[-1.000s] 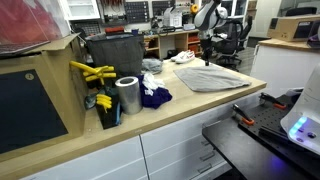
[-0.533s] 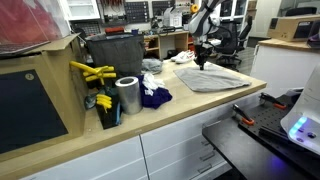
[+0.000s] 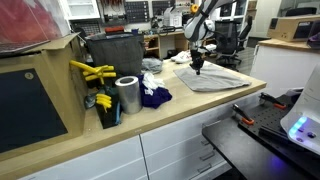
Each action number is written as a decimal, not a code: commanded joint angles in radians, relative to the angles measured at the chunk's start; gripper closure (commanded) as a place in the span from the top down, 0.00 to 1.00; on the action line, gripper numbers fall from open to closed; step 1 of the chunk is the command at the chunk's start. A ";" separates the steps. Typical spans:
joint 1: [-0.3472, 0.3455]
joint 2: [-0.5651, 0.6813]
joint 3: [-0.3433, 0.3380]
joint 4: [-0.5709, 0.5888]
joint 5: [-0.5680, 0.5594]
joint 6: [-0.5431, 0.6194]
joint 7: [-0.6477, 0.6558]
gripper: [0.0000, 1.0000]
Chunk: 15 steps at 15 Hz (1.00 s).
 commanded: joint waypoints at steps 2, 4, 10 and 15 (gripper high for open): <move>0.019 0.041 0.008 0.031 0.009 0.006 0.025 0.00; 0.027 0.060 0.013 0.043 0.007 0.013 0.026 0.00; 0.058 0.086 0.025 0.074 -0.001 0.025 0.028 0.00; 0.082 0.098 0.042 0.088 0.004 0.017 0.023 0.00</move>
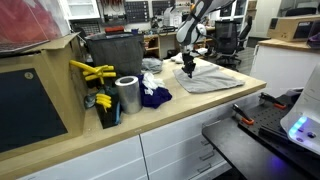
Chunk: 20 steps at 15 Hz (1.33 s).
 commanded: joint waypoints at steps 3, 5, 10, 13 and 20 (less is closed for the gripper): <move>0.020 0.025 0.021 0.012 0.002 0.016 0.013 0.00; 0.013 -0.002 0.023 -0.008 0.005 0.027 0.003 0.00; -0.017 -0.067 0.019 -0.028 0.006 0.055 -0.031 0.32; -0.037 -0.092 0.005 -0.004 0.000 0.070 -0.036 0.56; -0.044 0.004 -0.020 0.155 0.006 0.063 0.015 0.19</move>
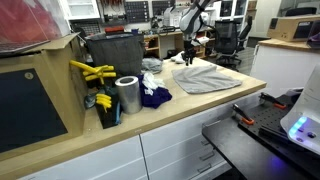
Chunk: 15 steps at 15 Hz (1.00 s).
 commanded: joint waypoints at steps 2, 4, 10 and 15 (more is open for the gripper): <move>0.016 0.099 -0.006 0.130 0.009 -0.001 0.051 0.02; 0.023 0.139 -0.005 0.179 0.010 -0.003 0.064 0.00; 0.041 0.251 -0.008 0.305 0.007 -0.011 0.088 0.00; 0.044 0.335 -0.012 0.400 0.006 -0.017 0.086 0.00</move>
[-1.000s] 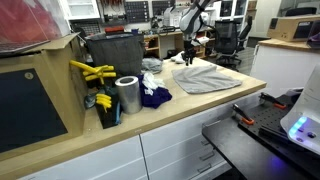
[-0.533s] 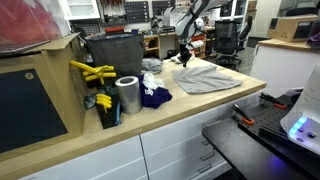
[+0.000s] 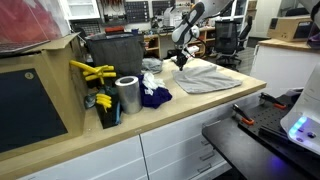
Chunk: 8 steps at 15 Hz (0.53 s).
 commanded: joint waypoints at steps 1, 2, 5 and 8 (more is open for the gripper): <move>0.011 0.070 -0.012 0.103 0.006 -0.021 0.026 0.00; 0.011 0.085 -0.012 0.121 0.007 -0.023 0.026 0.00; 0.010 0.108 -0.009 0.160 0.009 -0.033 0.023 0.00; 0.008 0.126 0.000 0.190 0.016 -0.049 0.016 0.00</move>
